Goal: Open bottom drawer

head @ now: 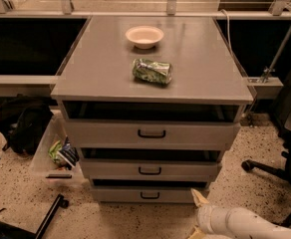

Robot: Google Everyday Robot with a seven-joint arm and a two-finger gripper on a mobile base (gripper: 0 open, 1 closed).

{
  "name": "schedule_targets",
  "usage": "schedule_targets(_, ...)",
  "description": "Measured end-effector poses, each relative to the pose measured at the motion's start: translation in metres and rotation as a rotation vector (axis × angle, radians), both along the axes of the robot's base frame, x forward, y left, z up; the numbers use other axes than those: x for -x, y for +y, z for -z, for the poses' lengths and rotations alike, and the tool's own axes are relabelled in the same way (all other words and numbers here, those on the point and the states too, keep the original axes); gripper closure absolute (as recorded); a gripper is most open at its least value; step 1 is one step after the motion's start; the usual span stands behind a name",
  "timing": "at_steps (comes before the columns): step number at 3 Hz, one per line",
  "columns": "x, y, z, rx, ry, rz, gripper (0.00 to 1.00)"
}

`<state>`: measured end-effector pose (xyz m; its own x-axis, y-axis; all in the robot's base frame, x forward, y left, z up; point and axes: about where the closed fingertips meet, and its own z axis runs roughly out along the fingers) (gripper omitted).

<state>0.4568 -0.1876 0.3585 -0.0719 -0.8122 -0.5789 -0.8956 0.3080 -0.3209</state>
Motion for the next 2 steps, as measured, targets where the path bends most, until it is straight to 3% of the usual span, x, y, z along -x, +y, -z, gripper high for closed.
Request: schedule_targets(2,-0.008,-0.012,0.003,-0.031,-0.009,0.02,0.0)
